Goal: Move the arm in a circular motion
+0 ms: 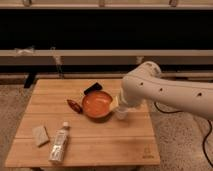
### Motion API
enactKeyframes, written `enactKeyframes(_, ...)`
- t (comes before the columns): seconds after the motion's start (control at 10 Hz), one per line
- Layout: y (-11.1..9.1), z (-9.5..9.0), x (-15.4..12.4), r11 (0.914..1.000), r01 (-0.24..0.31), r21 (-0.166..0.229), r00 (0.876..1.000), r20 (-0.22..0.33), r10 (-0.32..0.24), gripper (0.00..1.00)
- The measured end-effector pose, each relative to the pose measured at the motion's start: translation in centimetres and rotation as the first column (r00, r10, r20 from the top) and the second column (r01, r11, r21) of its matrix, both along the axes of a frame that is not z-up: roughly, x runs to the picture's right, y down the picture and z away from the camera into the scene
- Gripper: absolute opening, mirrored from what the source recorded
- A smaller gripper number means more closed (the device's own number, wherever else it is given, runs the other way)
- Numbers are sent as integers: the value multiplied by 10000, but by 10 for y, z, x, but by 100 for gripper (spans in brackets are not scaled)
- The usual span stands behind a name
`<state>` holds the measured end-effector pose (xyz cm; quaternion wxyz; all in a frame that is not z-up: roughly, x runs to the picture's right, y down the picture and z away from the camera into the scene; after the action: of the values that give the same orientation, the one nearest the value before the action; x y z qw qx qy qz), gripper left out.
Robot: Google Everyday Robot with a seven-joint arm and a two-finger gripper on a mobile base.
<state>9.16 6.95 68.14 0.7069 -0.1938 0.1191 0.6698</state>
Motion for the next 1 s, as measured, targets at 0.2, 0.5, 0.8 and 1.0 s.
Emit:
enactKeyframes(0.2, -27, 17, -21, 9998, 176, 56, 9997, 178, -177, 80)
enactKeyframes(0.5, -64, 43, -83, 9958, 908, 123, 9940, 607, -914, 80)
enactKeyframes(0.8, -84, 55, -154, 9793, 2002, 288, 9712, 1259, -2022, 80)
enactKeyframes(1.0, -87, 55, -196, 9622, 2685, 461, 9470, 1704, -2724, 80)
